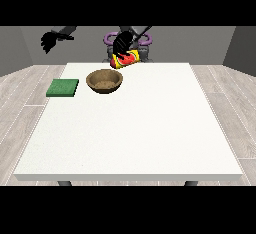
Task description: Pick the cup and pour the ball into the bowl, then pick the bowl and place it on the pad
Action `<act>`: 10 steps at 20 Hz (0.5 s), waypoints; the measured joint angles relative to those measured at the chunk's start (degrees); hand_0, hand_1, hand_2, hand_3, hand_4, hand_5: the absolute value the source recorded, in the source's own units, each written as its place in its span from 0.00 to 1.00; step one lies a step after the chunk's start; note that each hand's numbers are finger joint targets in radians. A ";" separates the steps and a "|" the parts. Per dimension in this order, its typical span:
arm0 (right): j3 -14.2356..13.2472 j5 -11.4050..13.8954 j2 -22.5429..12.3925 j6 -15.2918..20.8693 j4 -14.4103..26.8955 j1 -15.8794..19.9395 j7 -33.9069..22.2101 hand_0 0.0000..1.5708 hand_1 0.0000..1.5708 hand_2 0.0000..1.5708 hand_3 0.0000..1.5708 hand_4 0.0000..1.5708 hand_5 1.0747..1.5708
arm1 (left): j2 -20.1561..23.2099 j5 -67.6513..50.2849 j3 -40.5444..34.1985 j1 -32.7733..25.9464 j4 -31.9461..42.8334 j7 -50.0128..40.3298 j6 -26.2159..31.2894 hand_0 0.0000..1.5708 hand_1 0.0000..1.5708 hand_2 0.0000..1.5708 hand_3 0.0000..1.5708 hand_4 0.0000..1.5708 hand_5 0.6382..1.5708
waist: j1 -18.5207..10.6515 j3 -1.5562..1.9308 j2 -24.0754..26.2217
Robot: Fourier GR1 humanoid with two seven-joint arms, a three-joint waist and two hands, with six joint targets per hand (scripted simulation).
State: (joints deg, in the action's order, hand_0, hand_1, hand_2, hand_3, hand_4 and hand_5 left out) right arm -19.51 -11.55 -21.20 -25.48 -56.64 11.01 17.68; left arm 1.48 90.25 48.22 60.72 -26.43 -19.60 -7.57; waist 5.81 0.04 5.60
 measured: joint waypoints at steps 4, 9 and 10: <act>0.20 -0.90 0.84 0.84 -0.30 0.95 -2.97 0.00 0.00 0.00 0.00 0.07 0.99 | 1.05 1.17 -1.62 0.38 -1.59 1.59 0.76 0.94 0.94 1.00 1.00 0.95 0.63 | -0.66 -0.03 -0.16; -0.49 -1.26 1.30 2.31 -0.56 -0.30 -3.91 0.00 0.00 0.00 0.00 0.07 0.99 | 1.97 -12.45 -16.24 -3.55 -6.92 -1.36 -7.64 0.79 0.79 0.98 0.91 0.96 0.60 | -3.65 -0.46 0.19; -0.72 -1.42 1.17 2.35 -0.65 -0.77 -4.12 0.00 0.00 0.00 0.00 0.07 0.99 | 1.98 -15.53 -19.20 -4.83 -8.05 -1.49 -9.39 0.75 0.75 0.92 0.81 0.93 0.57 | -4.06 -0.52 0.43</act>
State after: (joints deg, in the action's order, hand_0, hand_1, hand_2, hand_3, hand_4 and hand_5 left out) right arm -20.23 -12.97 -20.03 -23.13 -57.29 10.24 13.56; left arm 3.46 74.72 29.02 55.89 -34.49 -21.09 -16.96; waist 1.74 -0.48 6.03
